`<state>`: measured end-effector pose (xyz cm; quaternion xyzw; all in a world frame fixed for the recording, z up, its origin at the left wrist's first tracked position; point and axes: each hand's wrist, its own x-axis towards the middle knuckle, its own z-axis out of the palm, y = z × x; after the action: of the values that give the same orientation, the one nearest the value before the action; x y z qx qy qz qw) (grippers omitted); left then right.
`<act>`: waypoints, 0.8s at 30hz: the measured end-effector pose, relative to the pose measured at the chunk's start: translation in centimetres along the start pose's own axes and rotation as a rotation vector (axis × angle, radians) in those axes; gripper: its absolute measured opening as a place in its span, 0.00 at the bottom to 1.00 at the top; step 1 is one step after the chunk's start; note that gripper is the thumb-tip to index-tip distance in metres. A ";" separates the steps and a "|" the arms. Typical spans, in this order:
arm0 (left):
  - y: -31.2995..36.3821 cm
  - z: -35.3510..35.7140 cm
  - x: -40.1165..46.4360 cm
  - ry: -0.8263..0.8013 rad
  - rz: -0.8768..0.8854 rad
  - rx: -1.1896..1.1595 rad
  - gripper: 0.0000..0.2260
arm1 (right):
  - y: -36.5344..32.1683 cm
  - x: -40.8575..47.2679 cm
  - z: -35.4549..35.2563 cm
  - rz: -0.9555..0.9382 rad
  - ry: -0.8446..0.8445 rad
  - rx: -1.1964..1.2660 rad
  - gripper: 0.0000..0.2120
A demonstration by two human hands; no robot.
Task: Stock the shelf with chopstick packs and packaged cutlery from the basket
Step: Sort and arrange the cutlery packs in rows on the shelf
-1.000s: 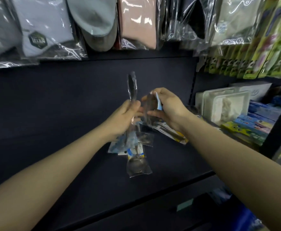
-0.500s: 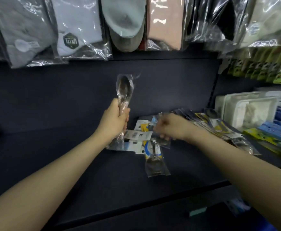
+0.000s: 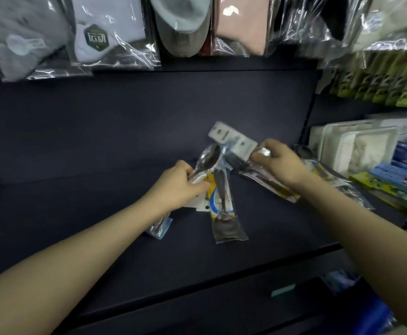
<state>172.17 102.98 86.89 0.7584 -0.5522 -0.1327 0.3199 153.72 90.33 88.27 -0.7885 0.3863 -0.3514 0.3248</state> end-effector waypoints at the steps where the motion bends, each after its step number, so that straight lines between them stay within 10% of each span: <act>1: 0.5 0.4 -0.1 -0.023 -0.001 -0.004 0.17 | 0.7 0.1 -1.0 0.024 0.044 -0.044 0.03; 10: 3.7 2.8 -1.2 -0.229 -0.072 0.367 0.24 | 3.6 0.2 -1.8 0.073 -0.028 -0.657 0.16; 16: 3.6 2.1 -1.7 -0.187 -0.139 0.439 0.13 | 3.2 0.9 0.4 -0.361 -0.034 -0.709 0.18; 24: 1.2 -1.5 -2.9 -0.245 -0.214 -0.265 0.05 | 1.4 2.1 2.6 -0.610 -0.384 -0.367 0.23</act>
<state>171.11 105.91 88.34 0.7421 -0.4809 -0.3287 0.3315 156.25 88.50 86.42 -0.9632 0.1231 -0.2031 0.1255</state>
